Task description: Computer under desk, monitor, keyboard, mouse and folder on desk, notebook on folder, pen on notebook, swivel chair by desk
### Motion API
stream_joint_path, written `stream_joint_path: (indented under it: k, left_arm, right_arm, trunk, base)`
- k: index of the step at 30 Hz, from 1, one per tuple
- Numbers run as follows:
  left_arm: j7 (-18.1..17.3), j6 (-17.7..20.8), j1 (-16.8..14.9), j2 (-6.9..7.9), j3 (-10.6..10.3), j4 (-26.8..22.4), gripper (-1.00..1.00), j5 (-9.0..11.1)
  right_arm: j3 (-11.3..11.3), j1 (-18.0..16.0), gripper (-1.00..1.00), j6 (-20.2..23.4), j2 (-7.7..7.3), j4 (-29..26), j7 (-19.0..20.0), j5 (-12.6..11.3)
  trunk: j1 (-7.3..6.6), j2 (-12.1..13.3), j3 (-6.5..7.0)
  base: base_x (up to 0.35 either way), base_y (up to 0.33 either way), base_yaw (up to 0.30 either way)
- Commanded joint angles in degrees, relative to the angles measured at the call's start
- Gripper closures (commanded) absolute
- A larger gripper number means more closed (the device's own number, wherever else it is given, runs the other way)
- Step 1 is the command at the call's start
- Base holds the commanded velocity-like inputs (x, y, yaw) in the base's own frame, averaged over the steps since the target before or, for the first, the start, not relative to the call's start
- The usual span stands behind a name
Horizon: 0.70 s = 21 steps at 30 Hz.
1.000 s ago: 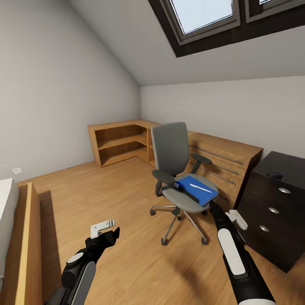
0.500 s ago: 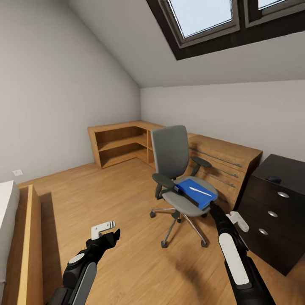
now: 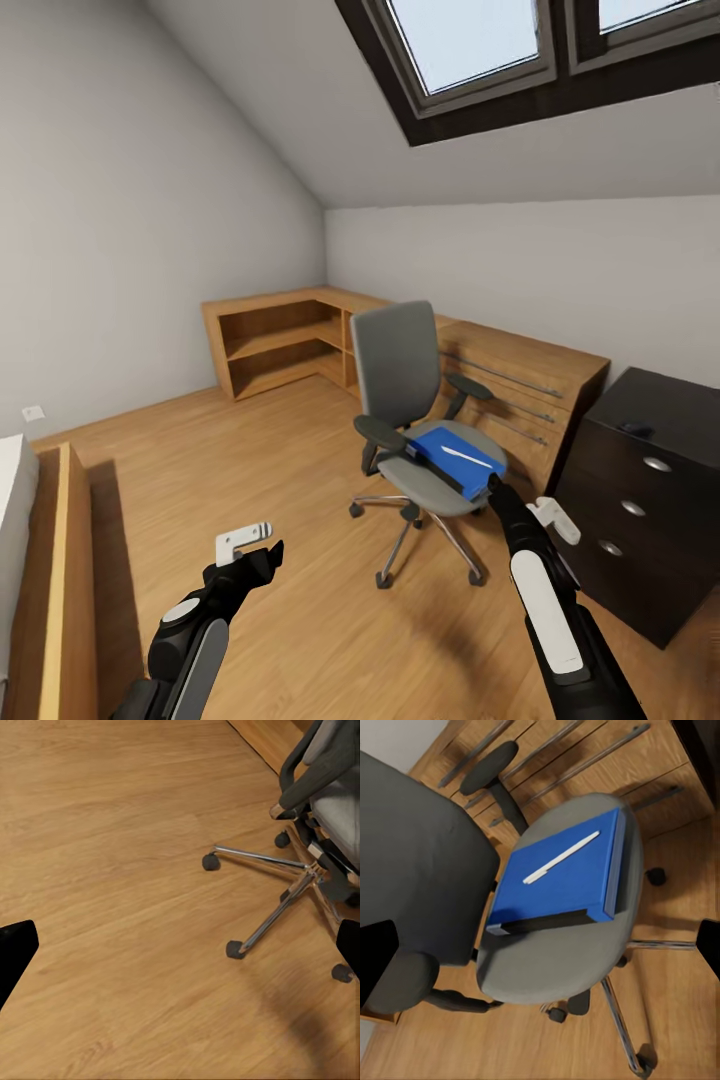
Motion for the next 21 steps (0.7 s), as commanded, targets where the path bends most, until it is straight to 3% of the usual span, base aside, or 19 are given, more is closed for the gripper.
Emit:
stream_joint_path:
  k: [1, 21]
  left_arm:
    - [0.5, 0.2, 0.0, 0.01, -0.1, -0.1, -1.00, 0.6]
    - [0.4, 0.2, 0.0, 0.01, -0.1, 0.4, -1.00, 0.6]
  right_arm:
    - [-0.1, 0.0, -1.00, 0.4, 0.04, -0.1, -0.2, -0.2]
    - [-0.1, 0.0, -1.00, 0.4, -0.05, -0.1, -0.2, -0.3]
  trunk:
    - [-0.23, 0.4, 0.06]
    - [-4.18, 7.6, 1.93]
  base:
    - [0.000, 0.000, -0.145]
    - [0.000, 0.000, -0.180]
